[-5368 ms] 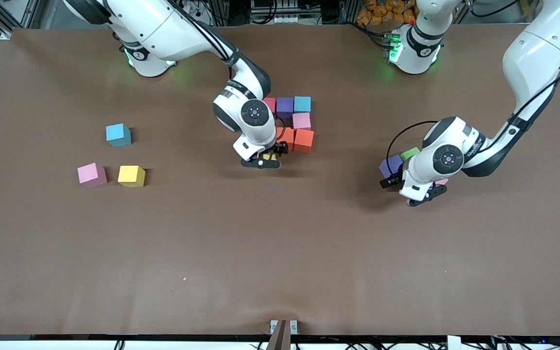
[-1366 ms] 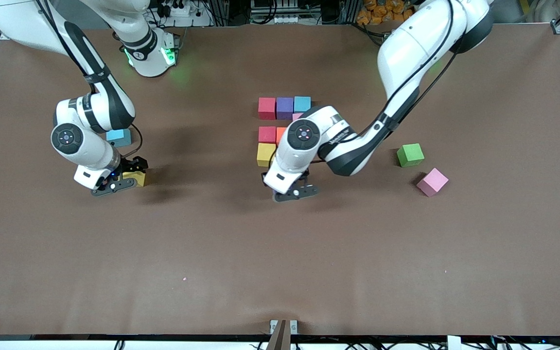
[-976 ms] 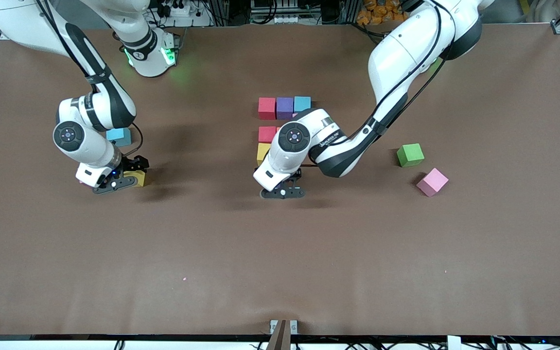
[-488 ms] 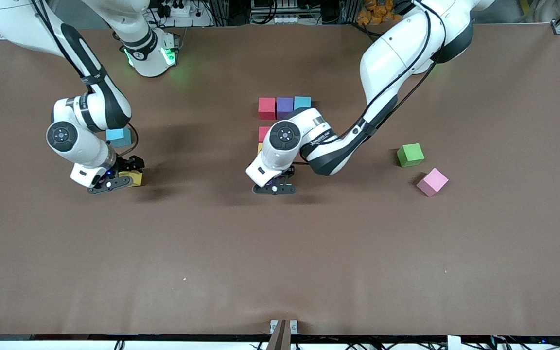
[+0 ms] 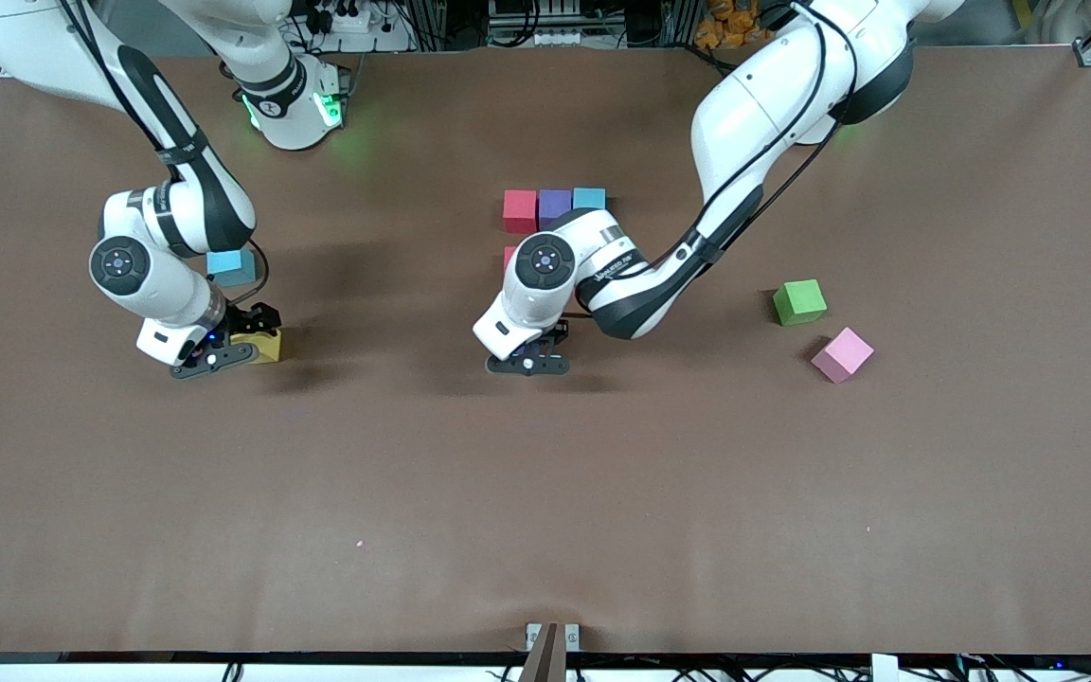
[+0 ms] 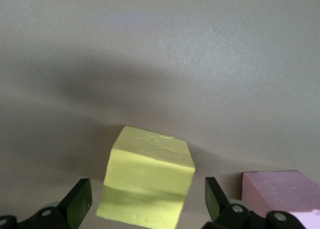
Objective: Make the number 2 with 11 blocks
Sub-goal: 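Grasp another yellow cube with the right gripper while the left gripper lowers blue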
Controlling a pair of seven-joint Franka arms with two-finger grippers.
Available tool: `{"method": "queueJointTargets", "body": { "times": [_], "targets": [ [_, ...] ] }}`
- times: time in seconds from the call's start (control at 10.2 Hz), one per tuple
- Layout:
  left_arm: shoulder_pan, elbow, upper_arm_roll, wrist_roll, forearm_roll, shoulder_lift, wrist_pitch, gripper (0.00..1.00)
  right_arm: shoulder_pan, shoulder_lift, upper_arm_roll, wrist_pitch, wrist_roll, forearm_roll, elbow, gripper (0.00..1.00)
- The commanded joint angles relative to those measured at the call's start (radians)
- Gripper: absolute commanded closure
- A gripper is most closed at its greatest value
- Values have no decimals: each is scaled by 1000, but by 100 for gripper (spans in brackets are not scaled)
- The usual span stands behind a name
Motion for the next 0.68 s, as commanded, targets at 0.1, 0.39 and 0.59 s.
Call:
{"method": "queueJointTargets", "body": {
  "times": [0.1,0.39,0.59],
  "targets": [
    [-30,34,24,31,-27,15,-16,72,-16,-30,32,-30,-6,-6,-6,0],
    [-32,32,24,54,-29,15,-33,72,-19,-19,31,-18,-17,-6,-9,0],
    [-33,34,24,56,-29,21,-39,72,-36,-19,29,-15,-35,-6,-7,0]
  ]
}}
